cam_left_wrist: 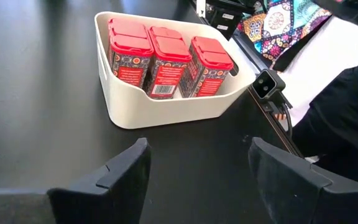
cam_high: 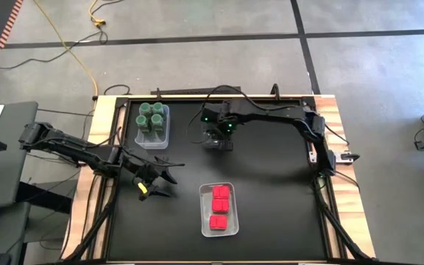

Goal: Sort spices by type
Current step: Put the black seasoning can into the black bin

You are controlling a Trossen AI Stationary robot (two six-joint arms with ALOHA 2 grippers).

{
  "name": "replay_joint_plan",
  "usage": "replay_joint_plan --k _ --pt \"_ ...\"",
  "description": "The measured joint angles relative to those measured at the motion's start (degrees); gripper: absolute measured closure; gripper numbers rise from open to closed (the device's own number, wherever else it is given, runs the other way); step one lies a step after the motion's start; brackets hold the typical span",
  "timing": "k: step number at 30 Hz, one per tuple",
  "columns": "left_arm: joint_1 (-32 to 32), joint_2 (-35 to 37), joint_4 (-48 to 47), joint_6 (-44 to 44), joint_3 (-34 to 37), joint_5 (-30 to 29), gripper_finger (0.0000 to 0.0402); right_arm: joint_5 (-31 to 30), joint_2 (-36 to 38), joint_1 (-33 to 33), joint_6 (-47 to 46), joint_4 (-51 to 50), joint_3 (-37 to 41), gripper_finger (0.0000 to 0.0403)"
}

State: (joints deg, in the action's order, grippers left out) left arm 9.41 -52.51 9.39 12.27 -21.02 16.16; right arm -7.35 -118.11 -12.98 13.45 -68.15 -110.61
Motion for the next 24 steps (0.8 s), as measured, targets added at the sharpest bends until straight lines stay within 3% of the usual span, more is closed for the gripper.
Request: replay_joint_plan --k 14,24 --pt "0.0 0.0 0.0 0.0 0.0 0.0 0.0143 0.6 -1.3 -2.9 1.4 1.3 0.3 0.0254" --pt "0.0 0.0 0.0 0.0 0.0 0.0 0.0143 1.3 -1.3 -1.7 4.9 4.8 3.1 0.0254"
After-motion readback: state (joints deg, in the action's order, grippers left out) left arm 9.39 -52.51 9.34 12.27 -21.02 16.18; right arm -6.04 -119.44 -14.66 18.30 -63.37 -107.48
